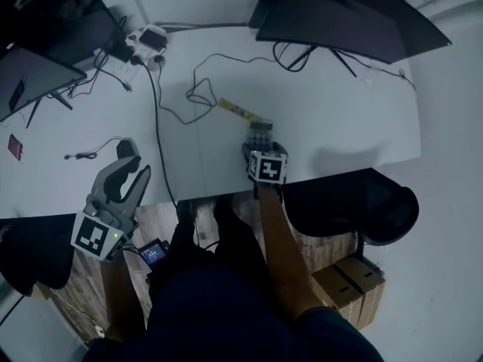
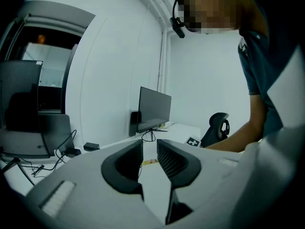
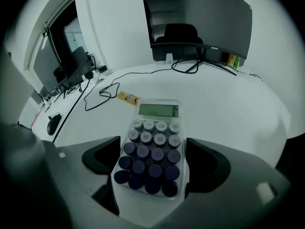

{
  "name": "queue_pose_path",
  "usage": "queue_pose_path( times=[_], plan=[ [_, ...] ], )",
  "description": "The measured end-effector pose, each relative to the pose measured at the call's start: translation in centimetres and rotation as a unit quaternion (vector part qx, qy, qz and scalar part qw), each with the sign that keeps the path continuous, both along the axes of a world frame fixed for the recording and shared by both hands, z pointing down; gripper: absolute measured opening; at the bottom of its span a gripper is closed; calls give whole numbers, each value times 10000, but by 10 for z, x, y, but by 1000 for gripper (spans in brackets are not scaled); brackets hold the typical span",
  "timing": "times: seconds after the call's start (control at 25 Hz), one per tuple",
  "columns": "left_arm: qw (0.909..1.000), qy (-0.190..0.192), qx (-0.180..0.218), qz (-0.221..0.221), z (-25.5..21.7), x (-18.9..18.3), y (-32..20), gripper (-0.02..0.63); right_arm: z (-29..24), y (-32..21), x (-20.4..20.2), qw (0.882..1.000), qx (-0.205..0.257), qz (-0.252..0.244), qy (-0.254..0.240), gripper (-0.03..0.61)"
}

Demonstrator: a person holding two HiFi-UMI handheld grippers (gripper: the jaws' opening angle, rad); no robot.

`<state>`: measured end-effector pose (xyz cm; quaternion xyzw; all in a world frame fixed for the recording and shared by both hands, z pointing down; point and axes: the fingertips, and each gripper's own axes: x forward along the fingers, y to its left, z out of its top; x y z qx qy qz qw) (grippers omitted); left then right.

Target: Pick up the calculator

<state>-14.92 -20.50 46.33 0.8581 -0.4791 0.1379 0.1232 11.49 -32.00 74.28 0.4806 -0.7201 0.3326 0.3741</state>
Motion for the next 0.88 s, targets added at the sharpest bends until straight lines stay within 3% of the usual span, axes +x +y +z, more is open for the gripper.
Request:
queue_pose_path(
  times=[0.6, 0.76, 0.8, 0.88],
  plan=[
    [10000, -12, 65, 12, -4, -5, 8, 89, -8, 0, 0, 9988, 276, 289, -269, 420],
    [9991, 50, 424, 84, -16, -4, 4, 89, -16, 4, 1, 9972, 348, 458, -474, 415],
    [9989, 44, 451, 87, -18, -5, 4, 89, -19, 5, 1, 9967, 373, 496, -514, 377],
    [9988, 83, 474, 87, -21, -5, 5, 89, -21, 7, 1, 9966, 337, 499, -553, 377]
  ],
)
